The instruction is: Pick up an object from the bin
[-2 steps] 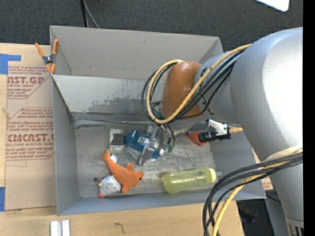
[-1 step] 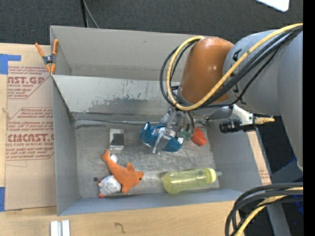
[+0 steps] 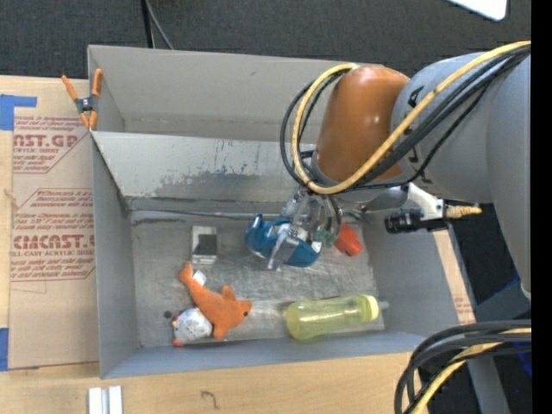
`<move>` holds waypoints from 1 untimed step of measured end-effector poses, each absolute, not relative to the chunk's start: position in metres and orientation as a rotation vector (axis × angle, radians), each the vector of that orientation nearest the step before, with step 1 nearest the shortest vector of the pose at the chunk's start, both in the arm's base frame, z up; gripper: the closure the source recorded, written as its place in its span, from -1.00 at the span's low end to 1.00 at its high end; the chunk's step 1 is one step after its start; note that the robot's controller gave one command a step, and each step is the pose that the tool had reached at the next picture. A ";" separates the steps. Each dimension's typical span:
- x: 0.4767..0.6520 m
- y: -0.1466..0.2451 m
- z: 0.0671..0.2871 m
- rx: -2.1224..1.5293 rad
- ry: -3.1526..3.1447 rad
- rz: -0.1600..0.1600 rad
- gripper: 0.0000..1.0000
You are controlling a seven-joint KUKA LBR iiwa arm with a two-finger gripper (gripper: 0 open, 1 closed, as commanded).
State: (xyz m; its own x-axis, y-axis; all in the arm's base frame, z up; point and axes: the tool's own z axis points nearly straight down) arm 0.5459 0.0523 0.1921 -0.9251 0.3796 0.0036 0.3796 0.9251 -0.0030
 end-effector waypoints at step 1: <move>0.548 0.044 0.201 -1.458 -2.778 0.007 1.00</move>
Offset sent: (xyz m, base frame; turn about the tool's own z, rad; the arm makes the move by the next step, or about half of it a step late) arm 0.0000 0.0000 0.0000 0.0000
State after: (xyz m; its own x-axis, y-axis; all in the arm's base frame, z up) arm 0.5477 0.0444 0.2006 -0.5679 0.8231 0.0019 0.8231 0.5679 -0.0064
